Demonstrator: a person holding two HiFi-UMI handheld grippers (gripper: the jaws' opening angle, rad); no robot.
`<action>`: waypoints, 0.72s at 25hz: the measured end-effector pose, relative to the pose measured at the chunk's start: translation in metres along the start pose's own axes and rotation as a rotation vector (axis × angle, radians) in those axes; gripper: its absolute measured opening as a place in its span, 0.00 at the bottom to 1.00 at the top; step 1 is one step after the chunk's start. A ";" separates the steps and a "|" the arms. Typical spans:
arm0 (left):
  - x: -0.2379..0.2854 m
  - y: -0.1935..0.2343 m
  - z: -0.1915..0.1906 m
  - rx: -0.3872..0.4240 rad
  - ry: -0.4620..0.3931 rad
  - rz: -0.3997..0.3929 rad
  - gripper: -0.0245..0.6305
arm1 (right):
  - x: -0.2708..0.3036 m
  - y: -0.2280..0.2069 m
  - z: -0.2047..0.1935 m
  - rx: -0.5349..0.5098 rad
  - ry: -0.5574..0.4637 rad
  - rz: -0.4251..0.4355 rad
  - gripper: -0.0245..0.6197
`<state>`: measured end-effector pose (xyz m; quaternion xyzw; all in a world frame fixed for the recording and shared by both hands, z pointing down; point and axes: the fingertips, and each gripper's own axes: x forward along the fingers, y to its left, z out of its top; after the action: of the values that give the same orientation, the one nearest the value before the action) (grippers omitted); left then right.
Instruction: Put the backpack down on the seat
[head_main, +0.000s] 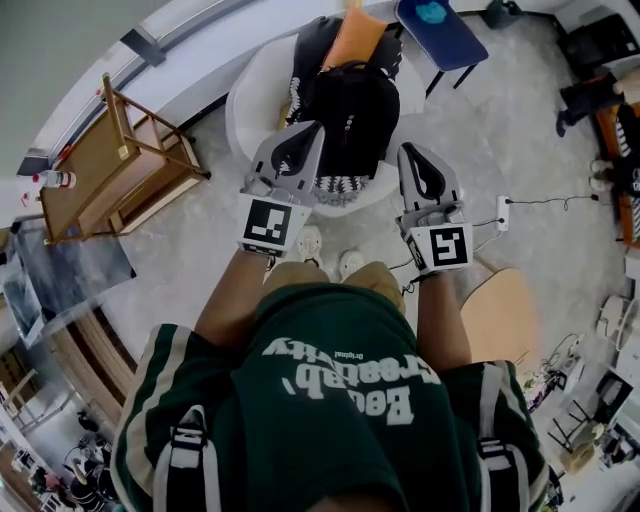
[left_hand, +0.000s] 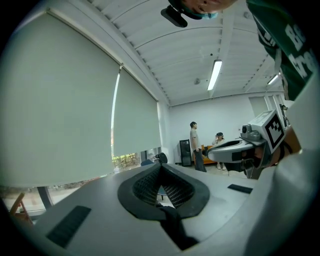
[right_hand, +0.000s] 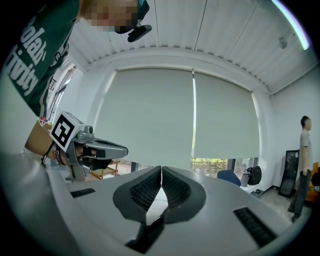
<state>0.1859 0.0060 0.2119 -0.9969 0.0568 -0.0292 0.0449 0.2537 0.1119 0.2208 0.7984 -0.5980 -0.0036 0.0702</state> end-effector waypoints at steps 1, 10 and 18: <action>-0.001 -0.005 0.002 0.011 0.001 0.006 0.06 | -0.005 -0.002 0.000 -0.003 0.005 0.005 0.09; -0.010 -0.072 0.039 0.055 -0.030 0.103 0.06 | -0.058 -0.025 0.016 -0.039 -0.070 0.102 0.09; -0.033 -0.119 0.041 0.064 -0.005 0.187 0.06 | -0.105 -0.032 0.011 -0.027 -0.111 0.146 0.09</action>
<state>0.1685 0.1312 0.1804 -0.9854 0.1486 -0.0242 0.0792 0.2533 0.2194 0.1977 0.7503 -0.6574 -0.0509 0.0476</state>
